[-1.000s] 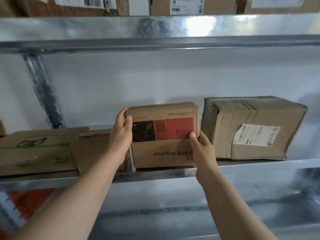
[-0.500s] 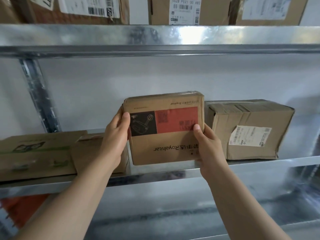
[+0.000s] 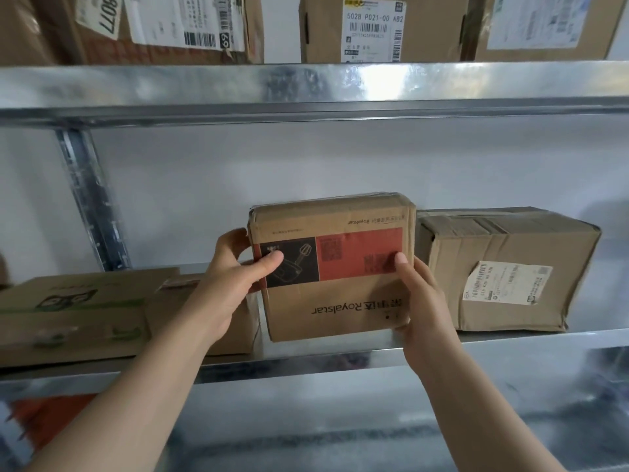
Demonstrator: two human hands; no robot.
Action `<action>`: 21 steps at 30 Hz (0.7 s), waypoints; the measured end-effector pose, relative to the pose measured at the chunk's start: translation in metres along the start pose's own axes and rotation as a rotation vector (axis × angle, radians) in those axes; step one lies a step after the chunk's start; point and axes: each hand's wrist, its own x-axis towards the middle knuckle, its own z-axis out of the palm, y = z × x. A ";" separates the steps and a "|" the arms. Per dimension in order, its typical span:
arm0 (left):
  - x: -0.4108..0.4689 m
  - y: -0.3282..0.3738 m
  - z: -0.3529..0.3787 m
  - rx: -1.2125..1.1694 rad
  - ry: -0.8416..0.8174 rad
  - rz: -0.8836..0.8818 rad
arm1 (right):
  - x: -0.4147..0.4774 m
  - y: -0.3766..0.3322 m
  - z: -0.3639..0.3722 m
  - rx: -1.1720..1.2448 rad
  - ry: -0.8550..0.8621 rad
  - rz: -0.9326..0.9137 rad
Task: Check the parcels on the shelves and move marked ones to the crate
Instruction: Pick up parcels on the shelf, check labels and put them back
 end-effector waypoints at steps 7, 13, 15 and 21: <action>-0.001 0.009 -0.003 0.077 -0.125 0.045 | -0.009 -0.004 -0.002 0.095 -0.056 -0.037; -0.009 0.012 -0.006 0.077 -0.153 0.153 | -0.020 -0.008 0.005 0.135 -0.133 -0.040; -0.010 0.011 -0.005 0.079 -0.153 0.176 | -0.021 -0.006 0.005 0.144 -0.158 -0.056; -0.015 0.013 -0.006 0.078 -0.149 0.207 | -0.023 -0.004 0.004 0.188 -0.161 -0.052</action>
